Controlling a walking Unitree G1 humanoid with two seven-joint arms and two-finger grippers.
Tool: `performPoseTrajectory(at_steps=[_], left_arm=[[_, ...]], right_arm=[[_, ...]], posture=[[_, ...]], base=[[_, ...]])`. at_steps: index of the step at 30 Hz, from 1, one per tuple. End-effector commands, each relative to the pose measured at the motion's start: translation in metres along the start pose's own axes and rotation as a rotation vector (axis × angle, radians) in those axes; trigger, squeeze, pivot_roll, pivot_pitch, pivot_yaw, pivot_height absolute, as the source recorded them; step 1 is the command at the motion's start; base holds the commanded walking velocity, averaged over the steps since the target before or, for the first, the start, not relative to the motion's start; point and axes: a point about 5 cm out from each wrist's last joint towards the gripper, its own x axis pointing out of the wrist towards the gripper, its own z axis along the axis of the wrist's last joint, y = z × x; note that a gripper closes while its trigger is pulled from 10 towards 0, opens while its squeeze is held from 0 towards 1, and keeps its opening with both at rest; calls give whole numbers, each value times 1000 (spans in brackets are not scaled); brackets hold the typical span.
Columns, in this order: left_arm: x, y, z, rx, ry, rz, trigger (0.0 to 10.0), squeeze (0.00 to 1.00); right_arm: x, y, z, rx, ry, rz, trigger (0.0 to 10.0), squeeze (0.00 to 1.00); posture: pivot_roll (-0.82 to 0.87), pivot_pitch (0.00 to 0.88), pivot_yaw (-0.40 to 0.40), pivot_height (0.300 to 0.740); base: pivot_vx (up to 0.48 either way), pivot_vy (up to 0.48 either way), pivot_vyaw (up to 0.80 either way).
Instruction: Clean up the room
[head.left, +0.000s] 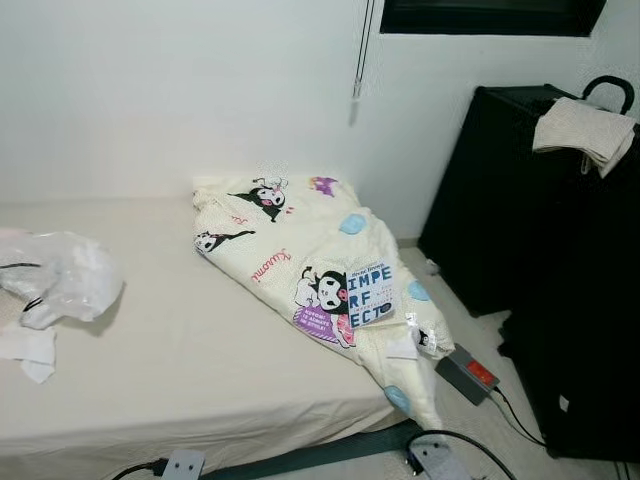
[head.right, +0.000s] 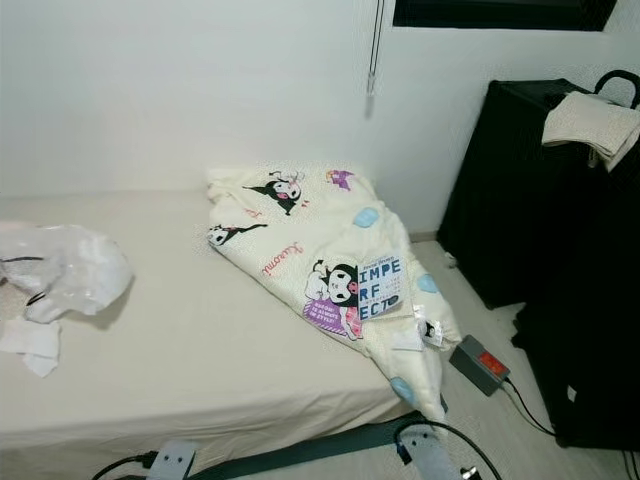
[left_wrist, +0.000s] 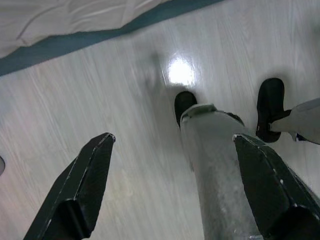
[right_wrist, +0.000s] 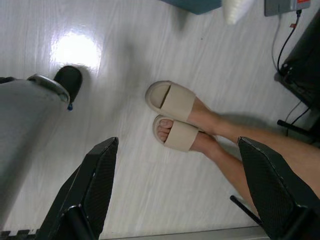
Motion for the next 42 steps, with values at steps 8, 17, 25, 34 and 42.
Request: performPoseTrajectory(at_steps=[8, 17, 25, 34, 42], left_arm=[[-1, 1, -5, -14, 21, 7, 10000, 0], [-1, 3, -7, -21, 22, 21, 10000, 0], [-2, 3, -9, -15, 27, 21, 10000, 0], [-1, 2, -7, -19, 21, 18, 10000, 0], [-1, 1, -7, -12, 21, 11, 10000, 0]], right_arm=[[0, 0, -4, 7, 8, 9, 10000, 0], [0, 2, -5, 18, 11, 26, 10000, 0], [0, 3, -6, 9, 15, 27, 10000, 0], [0, 3, -5, 6, 17, 13, 10000, 0], [0, 3, -6, 20, 19, 2, 10000, 0]], posture=[[5, 0, -61, 740], [16, 0, -63, 740], [22, 0, -63, 740], [15, 0, -56, 740], [11, 0, -55, 740]], base=[[0, -185, 0], [0, 0, 509], [0, 0, 775], [0, 0, 694], [0, 0, 0]])
